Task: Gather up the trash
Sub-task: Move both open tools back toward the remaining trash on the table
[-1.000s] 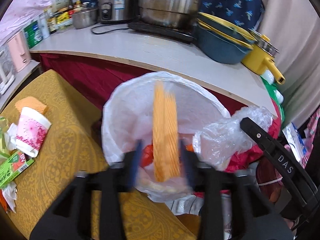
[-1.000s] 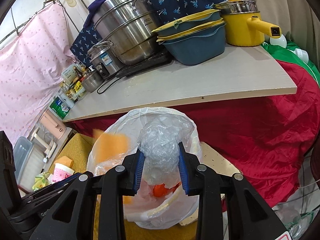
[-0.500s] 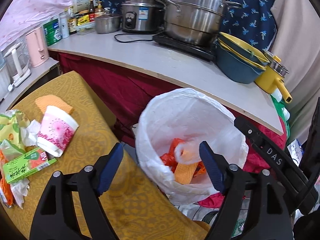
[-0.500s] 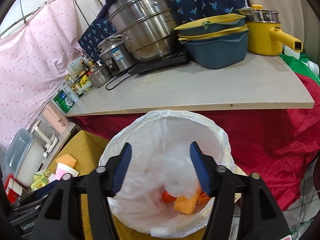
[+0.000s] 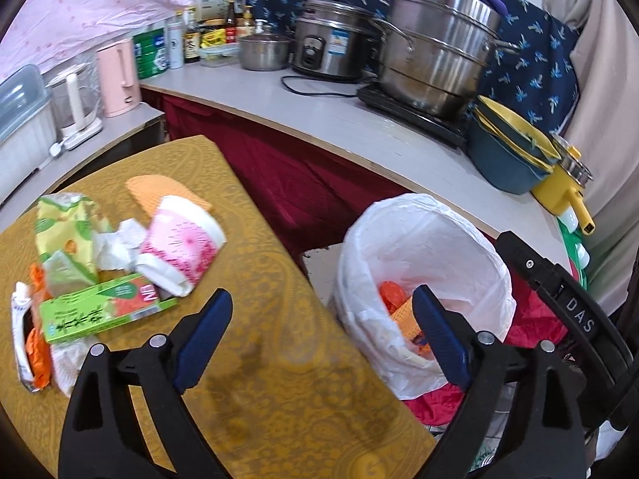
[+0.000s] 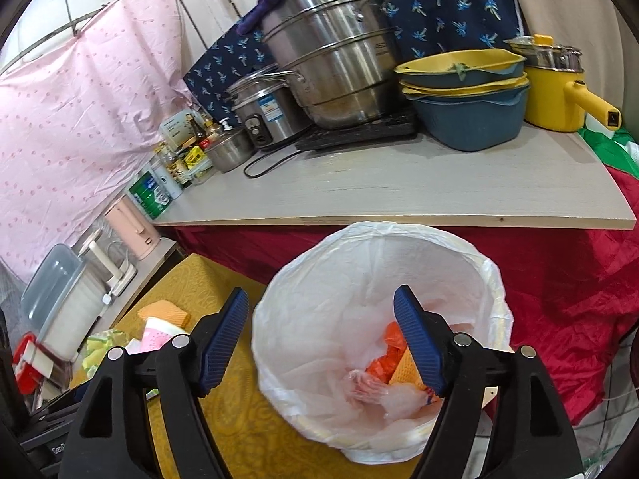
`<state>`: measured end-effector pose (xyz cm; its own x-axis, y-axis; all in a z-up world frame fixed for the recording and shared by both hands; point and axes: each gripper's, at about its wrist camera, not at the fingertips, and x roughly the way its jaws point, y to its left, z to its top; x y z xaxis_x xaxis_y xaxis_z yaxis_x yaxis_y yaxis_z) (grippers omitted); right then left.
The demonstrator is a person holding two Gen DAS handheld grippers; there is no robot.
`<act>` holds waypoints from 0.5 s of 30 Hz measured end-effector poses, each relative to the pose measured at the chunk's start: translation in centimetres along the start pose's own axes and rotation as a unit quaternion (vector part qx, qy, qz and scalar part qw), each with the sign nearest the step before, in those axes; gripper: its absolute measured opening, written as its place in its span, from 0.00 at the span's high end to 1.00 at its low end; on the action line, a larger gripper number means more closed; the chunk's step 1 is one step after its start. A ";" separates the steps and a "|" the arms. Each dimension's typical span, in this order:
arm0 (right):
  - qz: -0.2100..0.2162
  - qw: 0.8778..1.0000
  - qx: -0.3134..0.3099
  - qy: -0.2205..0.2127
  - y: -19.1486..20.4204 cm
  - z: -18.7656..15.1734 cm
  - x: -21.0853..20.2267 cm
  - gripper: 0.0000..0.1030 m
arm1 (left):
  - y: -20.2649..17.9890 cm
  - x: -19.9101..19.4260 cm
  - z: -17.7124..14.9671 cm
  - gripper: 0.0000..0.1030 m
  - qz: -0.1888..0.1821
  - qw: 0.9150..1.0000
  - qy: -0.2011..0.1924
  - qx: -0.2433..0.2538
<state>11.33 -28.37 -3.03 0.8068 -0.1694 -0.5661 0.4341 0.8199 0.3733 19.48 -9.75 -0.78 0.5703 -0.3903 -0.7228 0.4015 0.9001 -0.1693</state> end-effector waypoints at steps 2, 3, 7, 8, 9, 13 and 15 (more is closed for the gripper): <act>0.008 1.000 -0.007 -0.001 1.2 -0.1 -0.4 0.29 | 1.0 -0.9 -0.1 0.15 0.008 1.000 -0.005 -0.005; 0.011 1.000 -0.010 0.000 1.8 -0.2 -0.5 0.28 | 1.3 -1.2 -0.2 0.15 0.010 1.000 -0.007 -0.007; 0.026 0.999 -0.030 0.002 4.4 -0.7 -0.9 0.27 | 3.9 -3.0 -0.6 0.13 0.022 0.999 -0.014 -0.027; 0.029 0.999 -0.034 0.004 5.0 -0.9 -1.0 0.26 | 4.6 -3.4 -0.7 0.13 0.024 0.999 -0.016 -0.034; 0.034 0.999 -0.039 0.006 5.8 -1.2 -1.1 0.26 | 5.2 -3.7 -0.8 0.13 0.027 0.999 -0.016 -0.040; 0.051 0.997 -0.057 0.016 8.5 -2.3 -1.2 0.26 | 8.0 -5.1 -1.6 0.13 0.043 0.997 -0.021 -0.058; 0.060 0.996 -0.066 0.021 9.8 -2.9 -1.3 0.26 | 9.5 -5.8 -2.1 0.13 0.052 0.996 -0.022 -0.068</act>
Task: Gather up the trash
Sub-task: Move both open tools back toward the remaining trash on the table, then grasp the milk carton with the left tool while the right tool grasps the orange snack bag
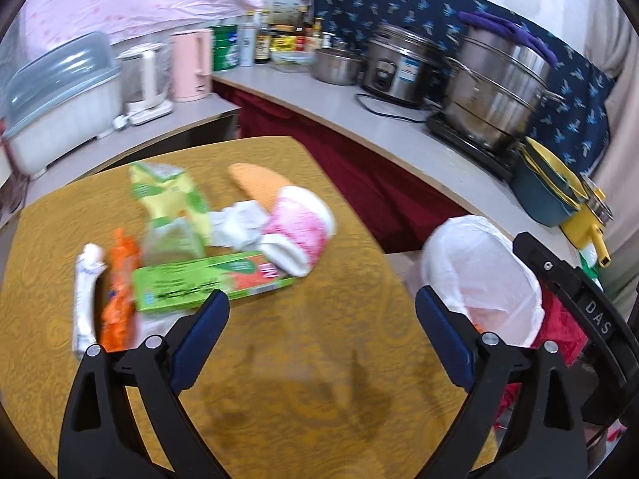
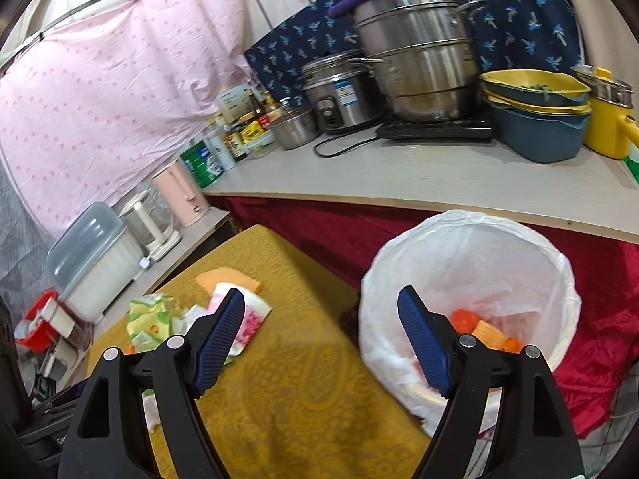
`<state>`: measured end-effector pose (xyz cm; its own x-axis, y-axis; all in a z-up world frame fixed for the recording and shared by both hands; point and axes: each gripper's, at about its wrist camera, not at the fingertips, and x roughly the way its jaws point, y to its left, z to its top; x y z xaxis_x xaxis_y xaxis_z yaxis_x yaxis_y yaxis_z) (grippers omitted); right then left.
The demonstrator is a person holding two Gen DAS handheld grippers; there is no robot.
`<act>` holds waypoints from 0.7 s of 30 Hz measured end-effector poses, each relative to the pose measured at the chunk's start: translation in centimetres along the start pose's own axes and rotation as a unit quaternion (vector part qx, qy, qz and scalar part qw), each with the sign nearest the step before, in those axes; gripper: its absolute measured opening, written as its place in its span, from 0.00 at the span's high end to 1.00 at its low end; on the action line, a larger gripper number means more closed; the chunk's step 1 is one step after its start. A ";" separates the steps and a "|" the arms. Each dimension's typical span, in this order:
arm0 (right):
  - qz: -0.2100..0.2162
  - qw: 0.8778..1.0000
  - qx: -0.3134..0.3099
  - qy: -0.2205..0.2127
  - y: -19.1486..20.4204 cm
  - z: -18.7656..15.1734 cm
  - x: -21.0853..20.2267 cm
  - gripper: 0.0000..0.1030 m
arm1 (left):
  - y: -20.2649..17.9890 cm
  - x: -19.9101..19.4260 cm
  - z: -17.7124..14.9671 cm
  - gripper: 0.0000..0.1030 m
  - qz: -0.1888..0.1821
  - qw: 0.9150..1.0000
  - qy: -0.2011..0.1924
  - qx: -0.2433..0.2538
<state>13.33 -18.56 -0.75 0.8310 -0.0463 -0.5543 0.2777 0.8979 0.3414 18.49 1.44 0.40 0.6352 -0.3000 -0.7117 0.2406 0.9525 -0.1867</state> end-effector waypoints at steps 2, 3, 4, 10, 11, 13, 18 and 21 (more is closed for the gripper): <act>0.007 1.000 -0.009 0.004 1.3 -0.4 0.1 0.26 | 1.6 -0.4 -0.3 0.13 0.011 1.000 0.000 -0.010; 0.011 1.000 -0.014 0.007 1.9 -0.7 0.2 0.26 | 2.6 -0.6 -0.4 0.13 0.018 1.000 0.000 -0.016; 0.016 1.000 -0.018 0.011 2.6 -1.0 0.4 0.26 | 3.3 -0.8 -0.6 0.13 0.022 1.000 0.000 -0.020; 0.038 0.998 -0.042 0.030 6.4 -2.7 1.1 0.26 | 8.0 -1.8 -1.9 0.13 0.050 0.998 0.004 -0.049; 0.041 0.998 -0.045 0.032 7.0 -3.0 1.2 0.26 | 8.8 -1.9 -2.1 0.13 0.056 0.997 0.006 -0.054; 0.047 0.997 -0.052 0.038 8.1 -3.6 1.4 0.26 | 10.5 -2.0 -2.6 0.13 0.064 0.996 0.009 -0.067; 0.060 0.994 -0.067 0.054 10.6 -4.8 2.3 0.26 | 14.2 -2.0 -3.6 0.13 0.087 0.992 0.020 -0.088; 0.067 0.993 -0.076 0.065 12.0 -5.7 2.8 0.26 | 16.5 -1.7 -4.4 0.13 0.098 0.989 0.031 -0.105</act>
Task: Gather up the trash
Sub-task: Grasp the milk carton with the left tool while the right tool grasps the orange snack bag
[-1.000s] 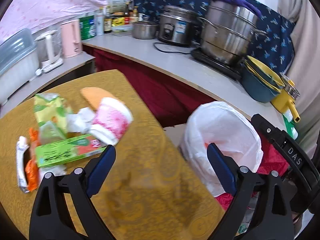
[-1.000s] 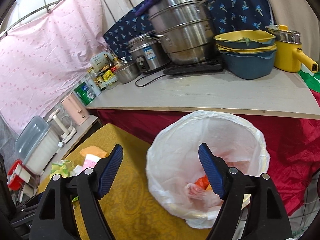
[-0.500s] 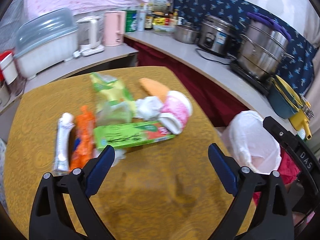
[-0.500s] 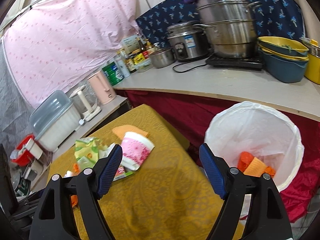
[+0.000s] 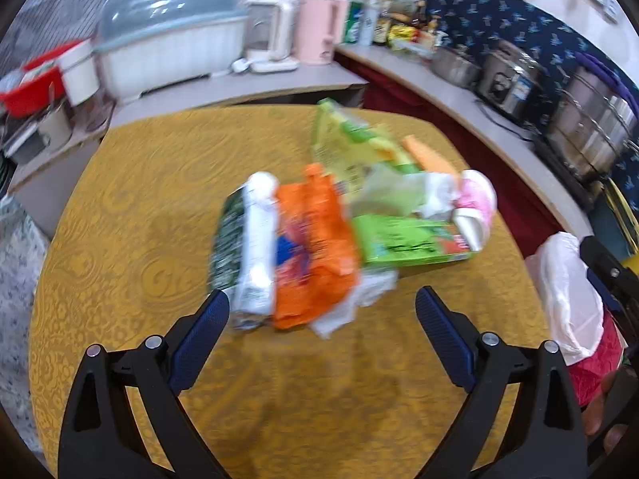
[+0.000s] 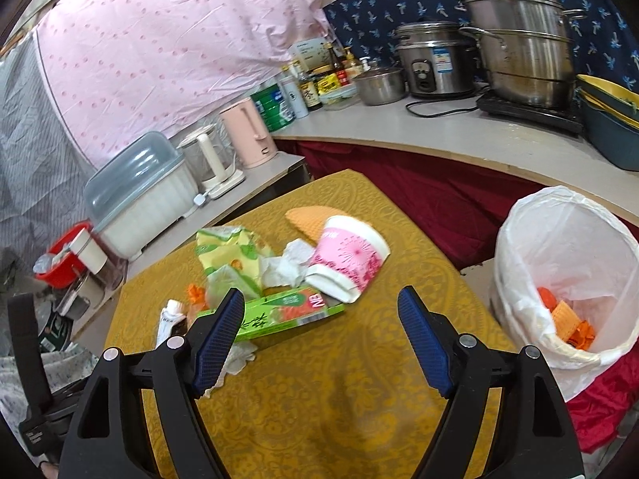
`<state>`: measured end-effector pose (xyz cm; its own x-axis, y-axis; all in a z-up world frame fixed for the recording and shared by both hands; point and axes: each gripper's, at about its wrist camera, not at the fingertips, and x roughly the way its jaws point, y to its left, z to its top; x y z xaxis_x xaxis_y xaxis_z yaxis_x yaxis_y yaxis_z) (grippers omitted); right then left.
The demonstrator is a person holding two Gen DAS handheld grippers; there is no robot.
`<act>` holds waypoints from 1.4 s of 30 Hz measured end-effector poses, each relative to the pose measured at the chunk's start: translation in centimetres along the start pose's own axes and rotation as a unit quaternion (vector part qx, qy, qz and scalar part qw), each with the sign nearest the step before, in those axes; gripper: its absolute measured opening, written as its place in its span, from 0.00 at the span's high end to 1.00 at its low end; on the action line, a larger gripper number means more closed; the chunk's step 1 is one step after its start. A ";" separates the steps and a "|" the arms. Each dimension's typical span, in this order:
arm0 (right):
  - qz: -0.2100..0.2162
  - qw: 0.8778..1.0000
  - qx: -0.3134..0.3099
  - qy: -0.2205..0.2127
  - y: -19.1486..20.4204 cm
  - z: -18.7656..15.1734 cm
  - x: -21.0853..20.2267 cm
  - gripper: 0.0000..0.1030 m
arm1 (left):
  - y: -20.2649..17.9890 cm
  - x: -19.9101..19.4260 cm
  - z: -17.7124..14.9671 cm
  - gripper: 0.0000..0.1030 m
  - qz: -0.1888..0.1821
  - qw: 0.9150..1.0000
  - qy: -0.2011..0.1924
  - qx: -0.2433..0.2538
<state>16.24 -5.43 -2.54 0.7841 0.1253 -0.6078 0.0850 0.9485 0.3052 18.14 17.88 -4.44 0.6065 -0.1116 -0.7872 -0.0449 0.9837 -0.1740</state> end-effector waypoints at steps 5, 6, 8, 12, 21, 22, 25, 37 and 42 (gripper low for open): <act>0.008 1.000 -0.012 0.016 1.7 -0.8 1.3 0.26 | 3.0 1.3 -0.3 0.13 0.019 1.000 0.012 -0.018; 0.010 1.000 -0.014 0.020 2.1 -1.1 1.7 0.26 | 3.5 1.7 -0.4 0.13 0.021 0.999 0.015 -0.021; 0.013 0.999 -0.018 0.026 2.7 -1.3 2.1 0.26 | 4.0 2.2 -0.4 0.13 0.022 0.999 0.020 -0.022; 0.017 0.999 -0.028 0.037 4.2 -1.9 3.1 0.26 | 4.6 3.5 -0.4 0.15 0.020 0.999 0.031 -0.018; 0.028 0.997 -0.040 0.062 6.8 -3.1 5.5 0.26 | 5.4 5.8 -0.3 0.49 0.003 0.998 0.064 -0.022; 0.029 0.997 -0.040 0.064 7.0 -3.2 5.7 0.26 | 5.5 5.9 -0.3 0.50 0.003 0.998 0.065 -0.020; 0.037 0.996 -0.047 0.071 8.0 -3.6 6.1 0.26 | 5.6 5.0 -0.4 0.59 -0.003 0.999 0.052 -0.012; 0.082 0.986 -0.082 0.122 13.6 -6.9 9.3 0.38 | 8.7 2.5 -0.8 0.64 -0.010 0.998 0.047 -0.038; 0.077 0.984 -0.090 0.133 14.7 -7.7 10.7 0.47 | 9.6 2.5 -1.0 0.64 -0.013 0.998 0.051 -0.047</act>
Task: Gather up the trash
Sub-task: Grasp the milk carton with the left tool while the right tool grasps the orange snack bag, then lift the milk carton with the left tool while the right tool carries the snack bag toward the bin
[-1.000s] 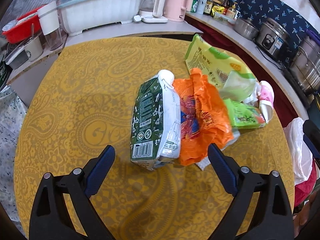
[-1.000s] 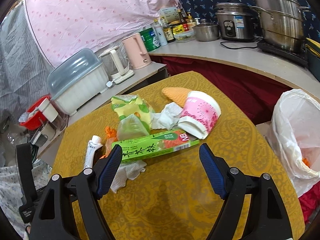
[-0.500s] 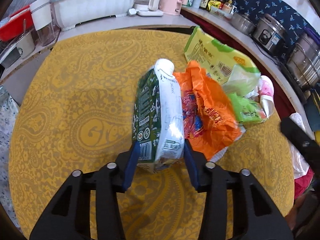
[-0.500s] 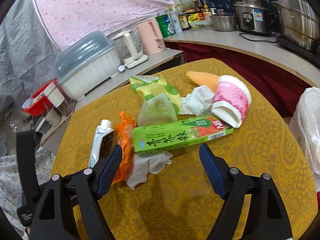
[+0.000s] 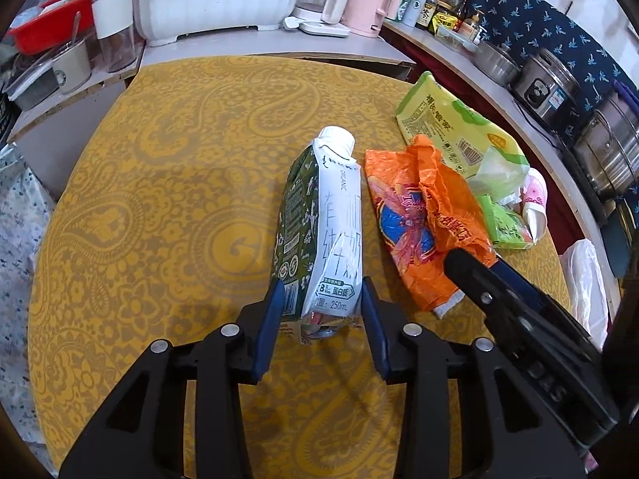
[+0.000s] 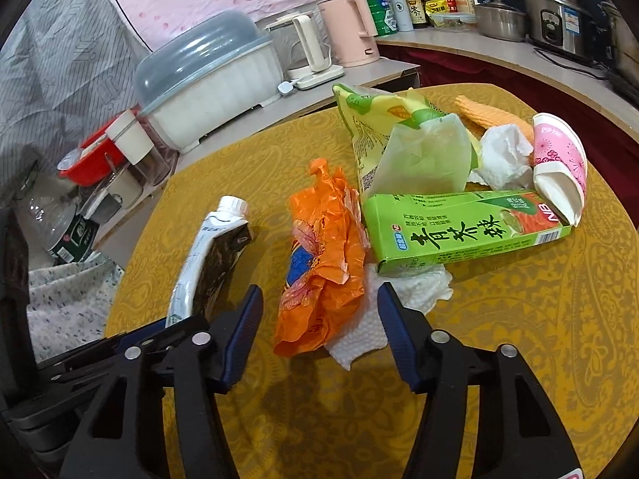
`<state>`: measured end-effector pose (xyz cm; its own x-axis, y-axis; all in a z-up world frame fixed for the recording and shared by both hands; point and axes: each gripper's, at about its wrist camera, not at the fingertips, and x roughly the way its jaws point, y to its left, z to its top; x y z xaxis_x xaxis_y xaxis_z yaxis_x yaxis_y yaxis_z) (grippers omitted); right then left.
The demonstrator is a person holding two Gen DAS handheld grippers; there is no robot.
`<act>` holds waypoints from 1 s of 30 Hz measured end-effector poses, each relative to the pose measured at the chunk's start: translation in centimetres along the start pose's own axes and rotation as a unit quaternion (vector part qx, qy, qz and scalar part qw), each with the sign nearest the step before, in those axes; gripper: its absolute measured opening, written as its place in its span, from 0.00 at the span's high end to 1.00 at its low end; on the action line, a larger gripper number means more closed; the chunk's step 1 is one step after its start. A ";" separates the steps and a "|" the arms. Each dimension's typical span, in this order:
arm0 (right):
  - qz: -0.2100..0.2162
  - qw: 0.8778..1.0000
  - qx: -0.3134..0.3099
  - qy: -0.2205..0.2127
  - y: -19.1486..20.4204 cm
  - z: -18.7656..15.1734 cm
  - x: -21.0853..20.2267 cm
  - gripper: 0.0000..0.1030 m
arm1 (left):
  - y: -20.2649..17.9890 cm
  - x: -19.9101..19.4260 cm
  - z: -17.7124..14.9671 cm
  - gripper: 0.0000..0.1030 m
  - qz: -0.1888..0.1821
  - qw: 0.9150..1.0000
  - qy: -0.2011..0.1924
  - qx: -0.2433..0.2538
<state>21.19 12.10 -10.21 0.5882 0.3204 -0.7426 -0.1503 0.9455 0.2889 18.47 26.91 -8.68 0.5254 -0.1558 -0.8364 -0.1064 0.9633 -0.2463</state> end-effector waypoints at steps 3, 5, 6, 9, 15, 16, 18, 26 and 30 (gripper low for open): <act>-0.005 1.000 0.003 0.005 0.0 0.1 0.8 0.56 | 0.1 0.0 -0.2 0.64 -0.002 1.000 0.001 0.000; -0.007 1.000 0.002 0.010 0.0 0.1 1.2 0.67 | 0.1 0.0 -0.3 0.64 -0.002 1.000 0.001 0.000; -0.009 1.000 0.002 0.012 -0.1 0.0 1.4 0.73 | 0.1 0.0 -0.3 0.64 -0.002 1.000 0.001 0.000; -0.002 1.000 0.008 0.013 -0.5 -0.1 1.3 0.84 | 0.1 -0.1 -0.4 0.64 -0.006 1.000 0.000 -0.003; 0.013 1.000 0.007 -0.014 -0.7 0.6 -1.2 0.87 | -0.7 -1.5 -0.5 0.65 -0.012 1.000 -0.010 -0.001; 0.015 1.000 0.006 -0.019 -0.8 0.8 -1.8 0.87 | -1.0 -1.8 -0.5 0.65 -0.013 1.000 -0.014 0.001; 0.019 0.999 0.007 -0.031 -0.9 1.2 -3.0 0.88 | -1.5 -2.2 -0.5 0.66 -0.014 1.000 -0.018 0.006; 0.023 0.996 0.019 -0.079 -2.4 2.2 -7.8 0.88 | -4.5 -4.4 -1.0 0.68 -0.021 0.999 -0.038 0.031; 0.017 0.994 0.034 -0.101 -4.2 2.3 -9.9 0.88 | -6.0 -4.9 -1.4 0.69 -0.023 0.998 -0.041 0.047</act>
<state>17.81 4.85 -2.65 0.7317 0.3276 -0.5978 -0.1228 0.9259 0.3572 15.38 21.56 -3.82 0.5958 -0.1864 -0.7812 -0.0032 0.9721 -0.2344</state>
